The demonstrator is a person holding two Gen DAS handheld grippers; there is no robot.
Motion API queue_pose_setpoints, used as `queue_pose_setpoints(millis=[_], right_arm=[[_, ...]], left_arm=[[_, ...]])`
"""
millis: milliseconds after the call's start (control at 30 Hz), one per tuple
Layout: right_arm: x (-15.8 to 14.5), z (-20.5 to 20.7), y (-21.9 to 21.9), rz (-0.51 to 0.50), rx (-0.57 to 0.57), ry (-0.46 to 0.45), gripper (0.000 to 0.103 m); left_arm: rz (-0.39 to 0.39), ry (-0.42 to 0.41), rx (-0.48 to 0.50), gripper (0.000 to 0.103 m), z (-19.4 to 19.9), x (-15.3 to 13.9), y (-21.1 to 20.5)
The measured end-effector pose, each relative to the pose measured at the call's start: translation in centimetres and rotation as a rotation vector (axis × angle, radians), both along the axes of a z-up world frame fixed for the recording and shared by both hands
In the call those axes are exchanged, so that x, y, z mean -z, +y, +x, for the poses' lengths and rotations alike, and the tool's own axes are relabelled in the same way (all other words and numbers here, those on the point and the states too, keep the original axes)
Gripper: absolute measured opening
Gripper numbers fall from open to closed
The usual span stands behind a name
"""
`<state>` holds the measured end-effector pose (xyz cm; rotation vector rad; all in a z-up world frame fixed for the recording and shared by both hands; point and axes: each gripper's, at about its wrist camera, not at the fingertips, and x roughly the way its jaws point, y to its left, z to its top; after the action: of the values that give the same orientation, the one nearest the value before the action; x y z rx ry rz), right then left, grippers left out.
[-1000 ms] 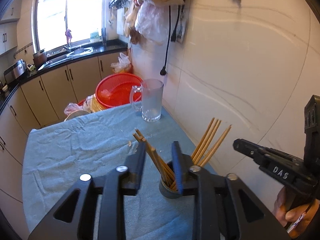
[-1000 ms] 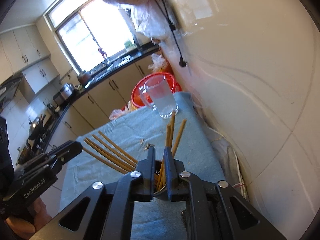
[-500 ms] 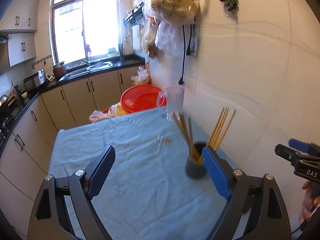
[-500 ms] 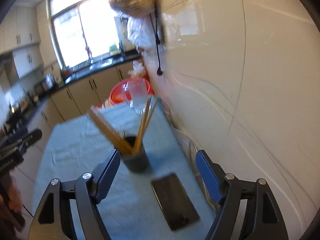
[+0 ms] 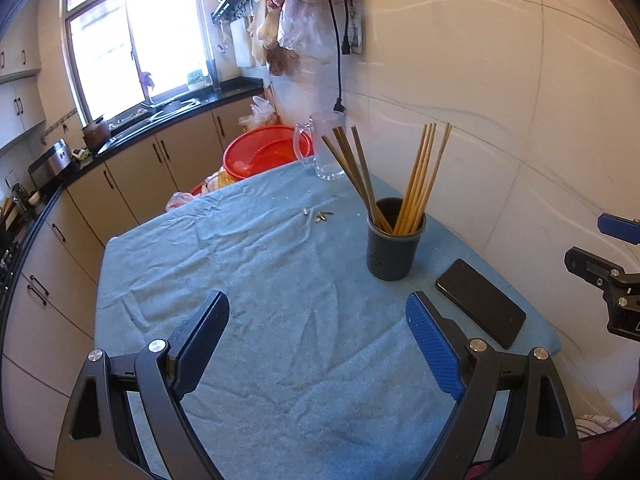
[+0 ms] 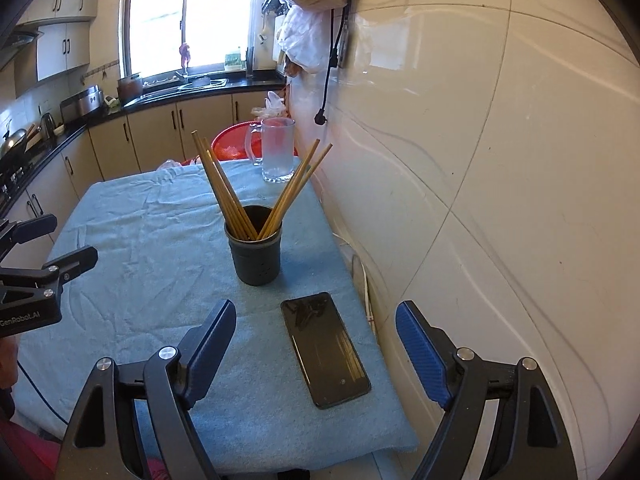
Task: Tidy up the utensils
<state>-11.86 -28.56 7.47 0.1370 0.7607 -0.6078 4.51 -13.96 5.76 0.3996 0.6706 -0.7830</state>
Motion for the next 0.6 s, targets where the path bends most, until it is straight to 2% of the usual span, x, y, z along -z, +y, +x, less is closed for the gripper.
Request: queue_pose_setpoints(millis=[600], right_arm=[[-0.46,-0.15,0.07,-0.011,0.002,-0.001,0.086]], left_arm=[[-0.005,0.006,0.007,0.089,0.09,-0.08,-0.59]])
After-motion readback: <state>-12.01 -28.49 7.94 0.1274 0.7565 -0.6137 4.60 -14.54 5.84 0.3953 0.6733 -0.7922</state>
